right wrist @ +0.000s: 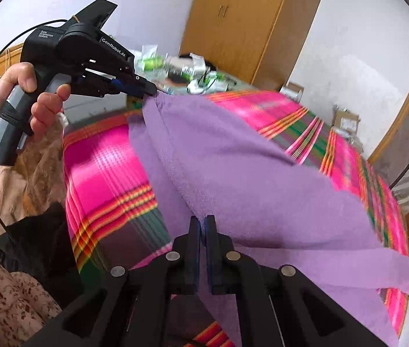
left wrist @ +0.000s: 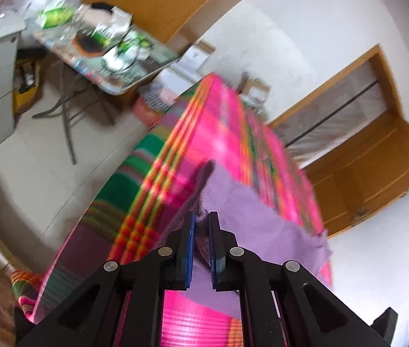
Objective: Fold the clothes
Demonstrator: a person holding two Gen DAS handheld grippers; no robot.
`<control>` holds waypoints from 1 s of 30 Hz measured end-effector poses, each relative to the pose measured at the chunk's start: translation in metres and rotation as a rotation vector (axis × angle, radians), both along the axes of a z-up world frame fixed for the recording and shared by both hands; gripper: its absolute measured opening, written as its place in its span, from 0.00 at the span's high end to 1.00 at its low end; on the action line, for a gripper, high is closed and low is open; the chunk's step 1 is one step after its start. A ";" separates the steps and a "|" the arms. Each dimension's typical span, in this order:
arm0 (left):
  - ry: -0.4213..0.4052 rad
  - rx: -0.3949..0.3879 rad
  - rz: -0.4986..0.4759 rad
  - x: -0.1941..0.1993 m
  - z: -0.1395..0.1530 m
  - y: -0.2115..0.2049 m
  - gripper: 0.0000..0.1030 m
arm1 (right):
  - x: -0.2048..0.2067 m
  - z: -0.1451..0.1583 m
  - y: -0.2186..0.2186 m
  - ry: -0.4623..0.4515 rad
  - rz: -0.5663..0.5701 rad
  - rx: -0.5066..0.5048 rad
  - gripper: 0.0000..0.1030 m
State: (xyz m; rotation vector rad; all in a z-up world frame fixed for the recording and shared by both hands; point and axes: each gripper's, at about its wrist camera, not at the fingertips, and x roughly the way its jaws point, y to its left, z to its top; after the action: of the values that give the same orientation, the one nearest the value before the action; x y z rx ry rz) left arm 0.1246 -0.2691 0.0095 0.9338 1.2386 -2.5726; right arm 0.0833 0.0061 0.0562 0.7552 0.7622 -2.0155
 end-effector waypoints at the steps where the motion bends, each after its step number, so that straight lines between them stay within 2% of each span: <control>1: -0.017 0.002 0.001 -0.002 -0.006 -0.001 0.91 | -0.001 -0.003 0.000 -0.010 -0.001 0.005 0.96; 4: -0.034 0.000 0.012 -0.003 -0.013 -0.003 0.91 | -0.001 -0.008 0.000 -0.029 -0.003 0.011 0.96; 8: -0.064 -0.044 0.009 -0.005 -0.013 0.000 0.88 | -0.009 -0.005 0.003 -0.093 -0.025 -0.003 0.95; 11: -0.063 -0.052 0.007 -0.003 -0.009 0.000 0.87 | -0.013 0.012 0.015 -0.123 -0.039 -0.061 0.94; 15: -0.058 -0.144 0.046 0.009 0.007 0.004 0.87 | -0.011 0.040 0.045 -0.087 -0.083 -0.146 0.93; 16: -0.056 -0.170 0.057 0.012 0.012 0.005 0.87 | -0.011 0.050 0.057 -0.082 -0.107 -0.170 0.93; 21: -0.002 -0.195 0.050 0.022 0.031 0.015 0.87 | -0.019 0.094 0.124 -0.034 -0.281 -0.247 0.92; 25: 0.046 -0.211 -0.031 0.016 0.046 0.040 0.87 | -0.021 0.114 0.175 0.033 -0.431 -0.201 0.88; 26: 0.062 -0.212 -0.059 0.013 0.049 0.048 0.84 | -0.022 0.116 0.188 0.040 -0.468 -0.187 0.87; 30: 0.075 -0.238 -0.170 -0.008 0.054 0.084 0.83 | -0.024 0.114 0.228 0.064 -0.586 -0.108 0.87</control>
State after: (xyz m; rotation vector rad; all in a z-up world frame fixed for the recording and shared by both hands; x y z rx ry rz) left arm 0.1165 -0.1852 0.0636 0.9364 0.8749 -2.8303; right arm 0.0588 0.2343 0.1706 0.9296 0.4918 -2.5900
